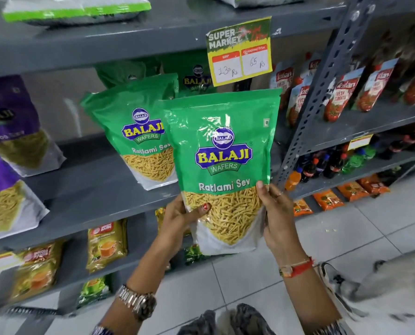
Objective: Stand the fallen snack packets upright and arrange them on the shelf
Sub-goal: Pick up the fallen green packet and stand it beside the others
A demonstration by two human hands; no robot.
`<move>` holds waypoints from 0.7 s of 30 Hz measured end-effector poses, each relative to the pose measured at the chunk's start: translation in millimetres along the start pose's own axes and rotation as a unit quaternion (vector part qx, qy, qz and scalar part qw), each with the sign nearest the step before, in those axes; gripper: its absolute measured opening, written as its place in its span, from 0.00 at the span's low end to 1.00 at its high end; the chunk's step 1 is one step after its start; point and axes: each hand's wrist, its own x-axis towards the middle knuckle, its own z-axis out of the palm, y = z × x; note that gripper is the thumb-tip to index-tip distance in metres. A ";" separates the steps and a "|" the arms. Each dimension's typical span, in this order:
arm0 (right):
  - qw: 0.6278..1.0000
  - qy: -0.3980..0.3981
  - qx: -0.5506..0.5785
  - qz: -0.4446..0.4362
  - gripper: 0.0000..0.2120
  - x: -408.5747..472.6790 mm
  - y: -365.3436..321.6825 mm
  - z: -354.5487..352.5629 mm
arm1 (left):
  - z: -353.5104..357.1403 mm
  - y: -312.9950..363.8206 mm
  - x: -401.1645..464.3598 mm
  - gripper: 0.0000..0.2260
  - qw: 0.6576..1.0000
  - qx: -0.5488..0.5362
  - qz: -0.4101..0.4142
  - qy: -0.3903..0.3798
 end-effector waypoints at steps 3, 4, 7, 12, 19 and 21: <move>1.000 0.013 -0.001 -0.005 0.05 -8.1 4.7 5.2 | -6.8 4.0 -6.4 0.17 1.000 0.006 0.003 0.006; 1.000 0.015 0.004 -0.005 0.04 -10.0 4.7 5.8 | -5.8 6.0 -6.1 0.17 1.000 0.009 -0.002 0.008; 1.000 0.017 0.017 0.006 0.09 -6.0 5.0 2.0 | -0.3 3.6 -2.1 0.14 1.000 0.020 -0.010 -0.001; 1.000 0.026 0.003 -0.006 0.18 43.1 4.3 -4.7 | 20.1 6.7 36.1 0.11 0.999 0.048 0.002 0.011; 0.999 0.002 -0.032 -0.019 0.06 140.5 -25.7 -10.8 | 44.6 7.5 130.5 0.16 0.994 0.077 0.052 0.063; 0.998 -0.030 -0.047 -0.022 0.04 164.7 -26.1 -10.7 | 47.7 8.3 149.1 0.17 0.992 0.079 0.063 0.080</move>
